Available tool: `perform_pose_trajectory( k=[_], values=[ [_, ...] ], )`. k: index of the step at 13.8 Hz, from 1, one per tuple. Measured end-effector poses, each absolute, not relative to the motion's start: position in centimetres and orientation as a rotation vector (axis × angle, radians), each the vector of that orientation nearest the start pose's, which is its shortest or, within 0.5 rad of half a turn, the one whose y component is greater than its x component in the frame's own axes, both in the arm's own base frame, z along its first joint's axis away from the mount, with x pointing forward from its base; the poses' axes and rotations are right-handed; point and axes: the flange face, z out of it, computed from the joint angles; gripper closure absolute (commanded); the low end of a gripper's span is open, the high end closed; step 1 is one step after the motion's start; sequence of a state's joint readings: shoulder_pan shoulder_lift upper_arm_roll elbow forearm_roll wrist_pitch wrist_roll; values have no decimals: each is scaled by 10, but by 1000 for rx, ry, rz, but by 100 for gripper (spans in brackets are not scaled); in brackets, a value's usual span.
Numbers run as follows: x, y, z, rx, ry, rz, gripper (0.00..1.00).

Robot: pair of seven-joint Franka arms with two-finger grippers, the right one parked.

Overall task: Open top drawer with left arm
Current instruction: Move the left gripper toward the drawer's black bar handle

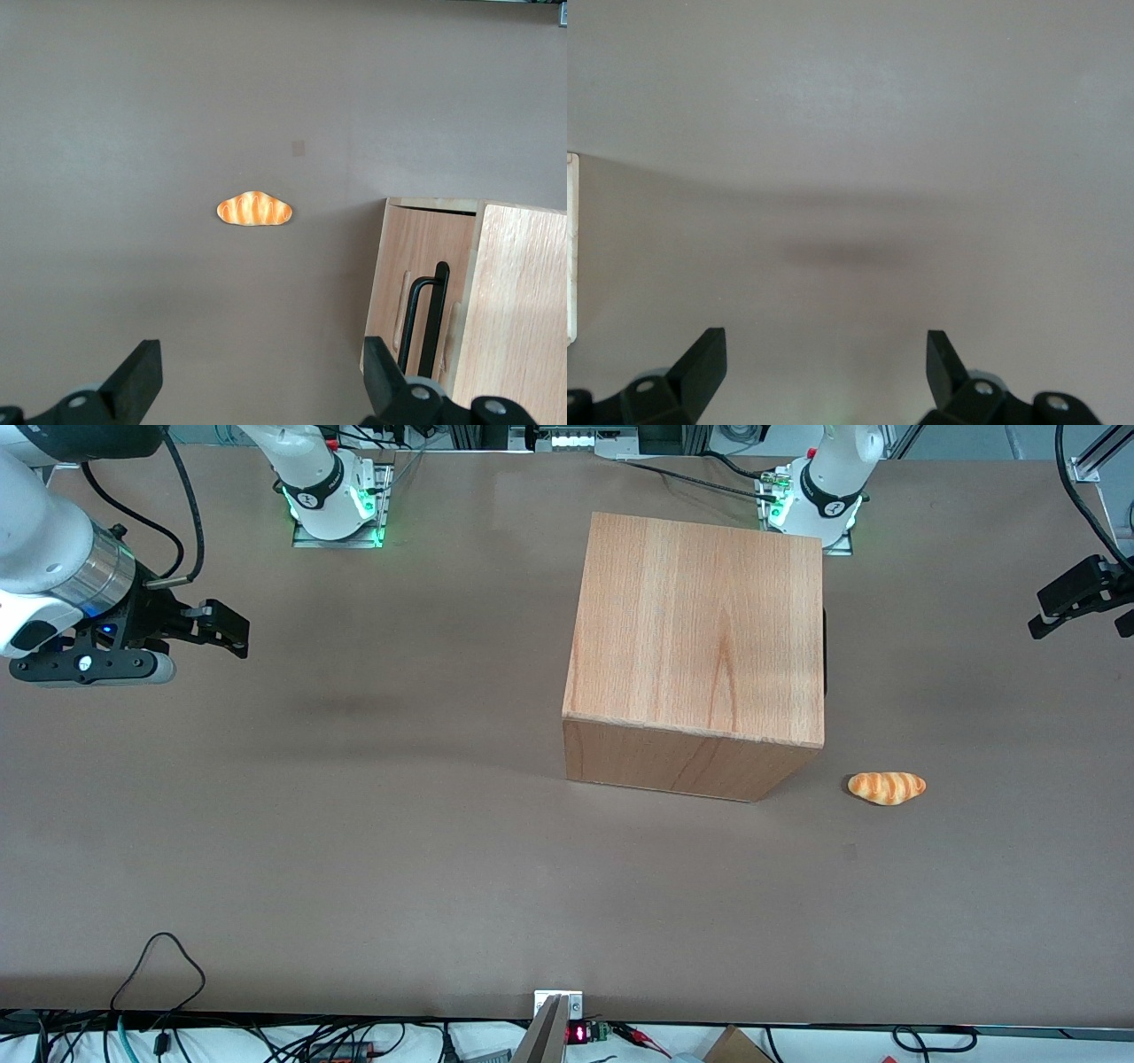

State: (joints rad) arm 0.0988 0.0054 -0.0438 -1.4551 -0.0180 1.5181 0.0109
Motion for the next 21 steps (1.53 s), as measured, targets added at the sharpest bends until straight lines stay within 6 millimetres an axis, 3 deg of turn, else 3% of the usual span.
perform_pose_trajectory(
  k=[8, 12, 21],
  values=[
    [546, 22, 661, -3140, -40, 14, 0],
    [554, -2, 623, -3180, 19, 160, 0],
    [557, -24, 533, -3274, 23, 298, 0]
  ],
)
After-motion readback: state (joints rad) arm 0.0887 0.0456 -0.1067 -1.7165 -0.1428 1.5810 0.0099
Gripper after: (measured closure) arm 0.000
